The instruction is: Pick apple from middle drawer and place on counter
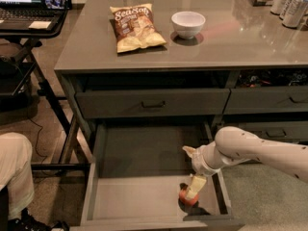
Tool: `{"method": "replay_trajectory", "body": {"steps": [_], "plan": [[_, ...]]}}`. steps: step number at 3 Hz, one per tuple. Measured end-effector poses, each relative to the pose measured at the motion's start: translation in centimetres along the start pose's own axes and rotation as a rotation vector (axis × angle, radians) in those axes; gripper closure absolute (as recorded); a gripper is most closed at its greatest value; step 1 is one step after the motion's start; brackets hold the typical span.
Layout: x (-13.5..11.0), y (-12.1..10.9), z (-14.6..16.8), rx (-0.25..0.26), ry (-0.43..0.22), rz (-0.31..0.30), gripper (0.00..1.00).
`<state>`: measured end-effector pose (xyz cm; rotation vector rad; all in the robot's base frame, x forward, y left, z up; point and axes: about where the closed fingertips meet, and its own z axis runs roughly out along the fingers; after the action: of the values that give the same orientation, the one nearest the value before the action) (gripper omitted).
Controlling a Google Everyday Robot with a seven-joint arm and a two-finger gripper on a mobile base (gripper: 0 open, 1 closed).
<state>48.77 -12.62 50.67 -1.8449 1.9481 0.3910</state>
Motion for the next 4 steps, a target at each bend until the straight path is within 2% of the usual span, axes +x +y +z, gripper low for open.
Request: {"method": "replay_trajectory", "body": {"steps": [2, 4], "plan": [[3.3, 0.3, 4.8, -0.058, 0.04, -0.034, 0.0], [6.0, 0.5, 8.9, -0.071, 0.047, -0.043, 0.0]]}}
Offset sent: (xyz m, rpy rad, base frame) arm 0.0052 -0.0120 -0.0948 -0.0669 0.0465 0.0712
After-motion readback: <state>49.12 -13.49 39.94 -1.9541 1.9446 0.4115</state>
